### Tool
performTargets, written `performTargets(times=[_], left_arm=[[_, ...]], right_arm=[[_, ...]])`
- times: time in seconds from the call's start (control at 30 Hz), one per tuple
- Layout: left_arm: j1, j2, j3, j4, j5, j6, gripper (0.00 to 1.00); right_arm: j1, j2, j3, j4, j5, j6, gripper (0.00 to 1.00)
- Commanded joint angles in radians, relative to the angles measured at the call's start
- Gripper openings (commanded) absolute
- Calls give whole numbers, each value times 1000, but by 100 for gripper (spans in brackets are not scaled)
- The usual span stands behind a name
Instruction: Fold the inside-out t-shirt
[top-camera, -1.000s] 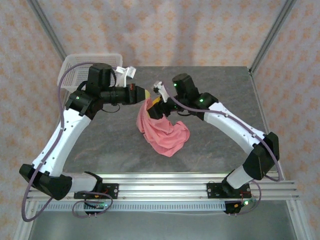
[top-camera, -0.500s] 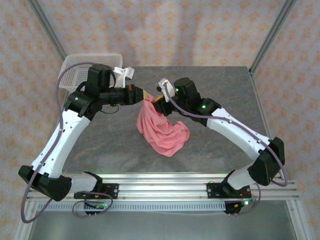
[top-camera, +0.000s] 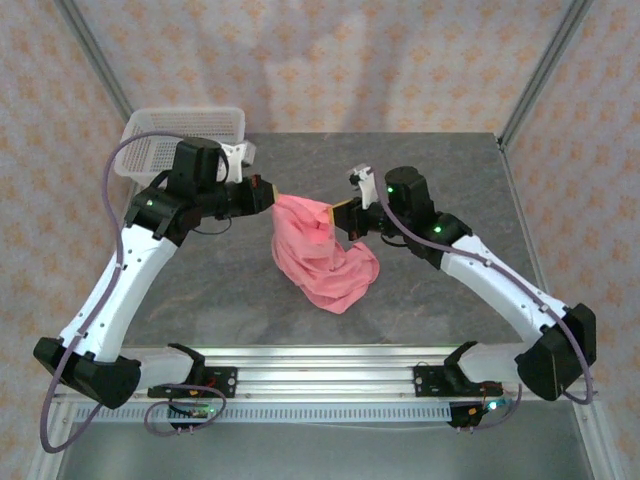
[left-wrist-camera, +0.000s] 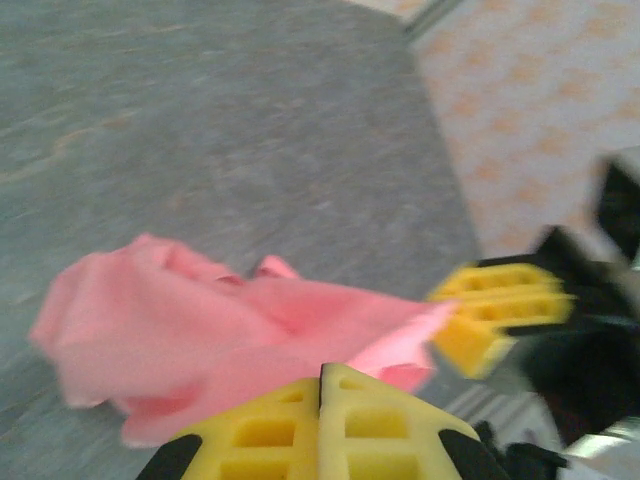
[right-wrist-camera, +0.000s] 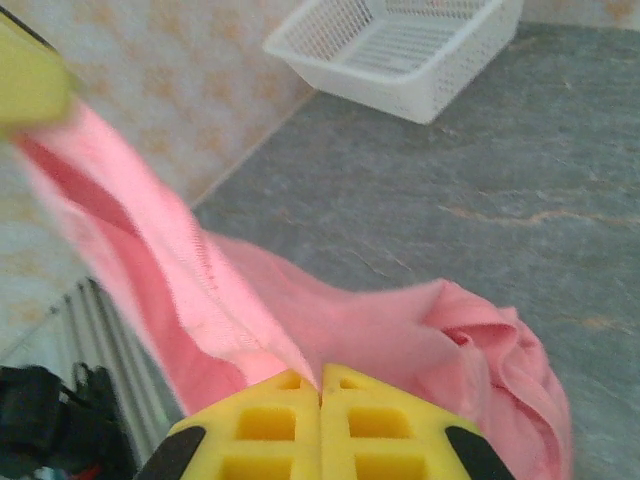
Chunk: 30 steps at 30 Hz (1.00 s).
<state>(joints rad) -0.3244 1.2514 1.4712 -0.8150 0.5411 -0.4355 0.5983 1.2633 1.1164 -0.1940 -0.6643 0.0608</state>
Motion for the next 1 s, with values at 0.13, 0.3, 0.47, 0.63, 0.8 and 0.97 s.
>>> performTargets(times=[0.13, 0.3, 0.47, 0.63, 0.8, 0.97], left_arm=[[21, -61, -93, -129, -275, 11, 13], [22, -150, -54, -96, -394, -8, 51], [21, -234, 13, -10, -603, 17, 57], [22, -212, 18, -37, -736, -58, 57], [22, -177, -69, -39, -648, -140, 57], [-30, 27, -95, 12, -330, -138, 55]], right_arm=[[-7, 34, -36, 343, -169, 295, 0], [96, 141, 103, 105, -90, 69, 0], [275, 331, 322, -140, -171, -184, 0], [304, 306, 316, -8, -145, -88, 36], [172, 112, 62, 58, 267, 15, 51], [-18, 124, -7, -180, 419, 115, 51]])
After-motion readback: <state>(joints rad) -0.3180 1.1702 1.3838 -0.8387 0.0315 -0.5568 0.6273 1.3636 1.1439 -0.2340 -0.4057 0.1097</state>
